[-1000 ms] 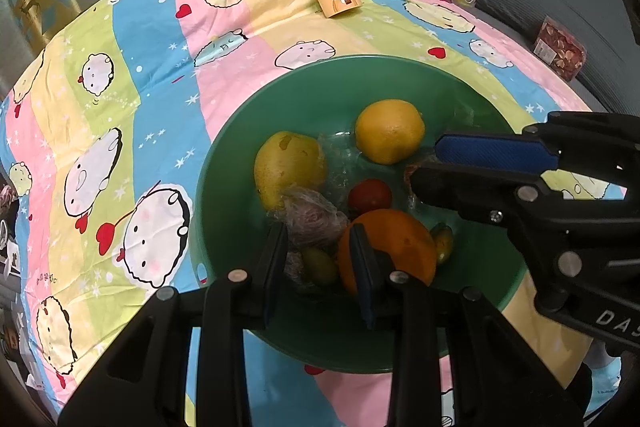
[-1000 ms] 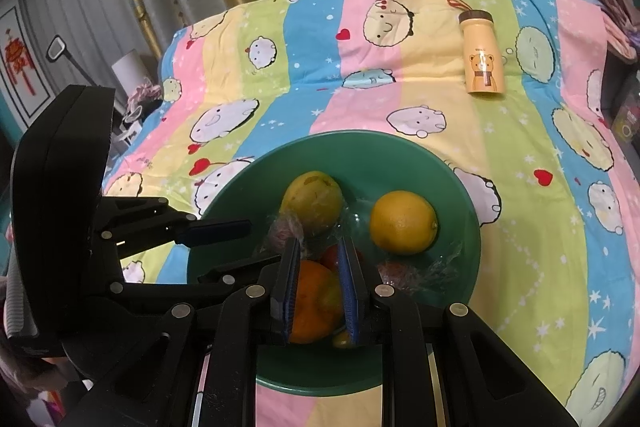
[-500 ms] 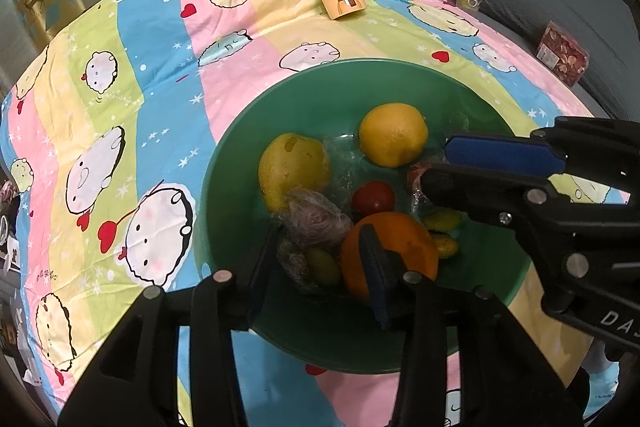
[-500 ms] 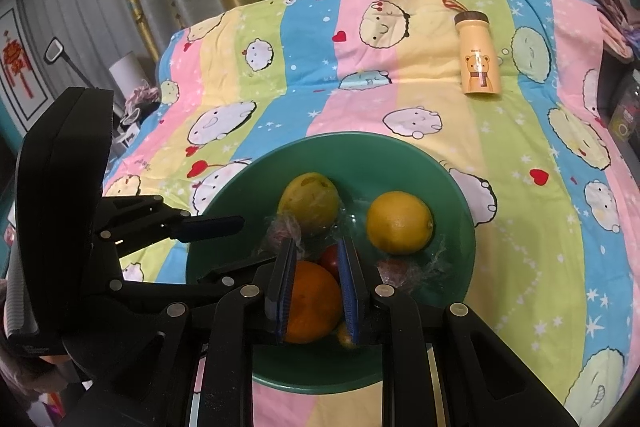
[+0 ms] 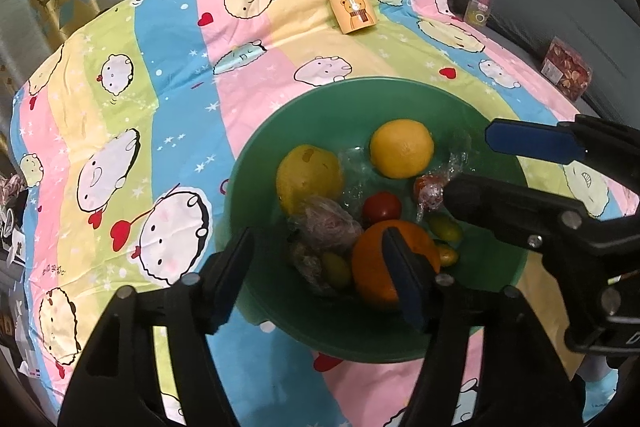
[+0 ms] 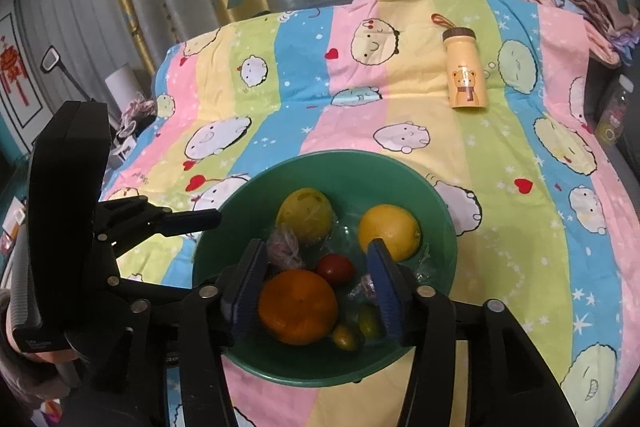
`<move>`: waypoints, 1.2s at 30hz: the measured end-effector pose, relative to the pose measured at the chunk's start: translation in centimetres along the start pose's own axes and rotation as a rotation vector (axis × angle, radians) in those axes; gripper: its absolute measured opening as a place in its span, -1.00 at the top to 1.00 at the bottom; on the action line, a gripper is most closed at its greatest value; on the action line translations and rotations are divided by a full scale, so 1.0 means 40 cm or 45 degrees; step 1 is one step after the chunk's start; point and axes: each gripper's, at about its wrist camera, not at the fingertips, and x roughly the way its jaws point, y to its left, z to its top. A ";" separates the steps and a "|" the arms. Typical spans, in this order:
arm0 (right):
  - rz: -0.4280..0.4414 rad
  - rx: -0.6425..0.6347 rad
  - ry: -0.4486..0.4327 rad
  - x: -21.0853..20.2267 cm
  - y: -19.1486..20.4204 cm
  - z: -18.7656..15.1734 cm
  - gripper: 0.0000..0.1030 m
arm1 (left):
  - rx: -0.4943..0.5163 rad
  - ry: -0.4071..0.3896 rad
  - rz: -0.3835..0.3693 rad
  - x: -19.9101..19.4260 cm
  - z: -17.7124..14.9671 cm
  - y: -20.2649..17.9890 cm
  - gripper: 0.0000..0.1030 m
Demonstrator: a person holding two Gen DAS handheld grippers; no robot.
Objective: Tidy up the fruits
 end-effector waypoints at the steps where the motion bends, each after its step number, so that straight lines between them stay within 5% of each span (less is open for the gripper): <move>1: 0.000 0.000 -0.002 -0.003 0.001 0.001 -0.10 | 0.000 -0.005 0.003 -0.005 0.000 0.001 -0.32; 10: -0.030 -0.004 -0.022 -0.034 0.015 0.006 -0.36 | -0.022 -0.031 0.040 -0.036 -0.004 0.007 -0.59; 29: -0.072 -0.016 -0.029 -0.088 0.042 0.016 -0.85 | -0.083 -0.084 0.072 -0.109 -0.012 0.028 -0.70; 32: -0.073 -0.025 -0.031 -0.103 0.049 0.018 -0.94 | -0.101 -0.106 0.078 -0.130 -0.014 0.033 -0.92; 36: -0.070 -0.032 -0.042 -0.129 0.055 0.021 -0.98 | -0.124 -0.141 0.083 -0.165 -0.014 0.037 -0.98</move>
